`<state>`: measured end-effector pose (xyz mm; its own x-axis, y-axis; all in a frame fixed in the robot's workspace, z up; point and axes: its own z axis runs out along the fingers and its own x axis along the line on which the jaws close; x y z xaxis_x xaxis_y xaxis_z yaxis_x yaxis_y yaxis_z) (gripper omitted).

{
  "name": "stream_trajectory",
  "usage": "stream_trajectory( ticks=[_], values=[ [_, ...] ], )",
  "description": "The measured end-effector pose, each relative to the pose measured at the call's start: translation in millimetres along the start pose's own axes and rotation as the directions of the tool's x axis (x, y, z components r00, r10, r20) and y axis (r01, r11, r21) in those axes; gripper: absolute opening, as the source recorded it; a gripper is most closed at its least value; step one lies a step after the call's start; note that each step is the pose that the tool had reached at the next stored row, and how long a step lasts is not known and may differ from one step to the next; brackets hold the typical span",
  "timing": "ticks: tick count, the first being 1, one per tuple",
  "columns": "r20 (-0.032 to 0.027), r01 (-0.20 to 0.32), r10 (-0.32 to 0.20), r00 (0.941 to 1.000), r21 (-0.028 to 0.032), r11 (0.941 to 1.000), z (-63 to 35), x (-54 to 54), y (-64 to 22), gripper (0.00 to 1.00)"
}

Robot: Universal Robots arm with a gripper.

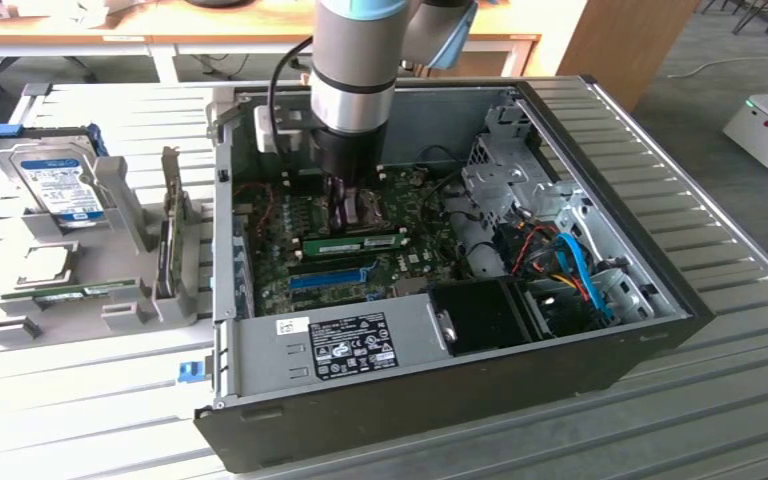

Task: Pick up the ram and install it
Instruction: 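Press down the ram until it locks into place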

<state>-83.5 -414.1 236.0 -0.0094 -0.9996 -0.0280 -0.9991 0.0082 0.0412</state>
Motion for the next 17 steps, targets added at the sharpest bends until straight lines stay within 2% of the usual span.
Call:
stream_trajectory(
  ticks=[8, 17],
  values=[
    [0.0001, 0.0, 0.0, 1.0, 0.0, 1.0, 5.4, 0.1, -0.2, 0.11],
    [0.0003, 0.0, 0.0, 1.0, 0.0002, 1.0, 6.9, 0.2, -0.3, 0.11]
  ],
)
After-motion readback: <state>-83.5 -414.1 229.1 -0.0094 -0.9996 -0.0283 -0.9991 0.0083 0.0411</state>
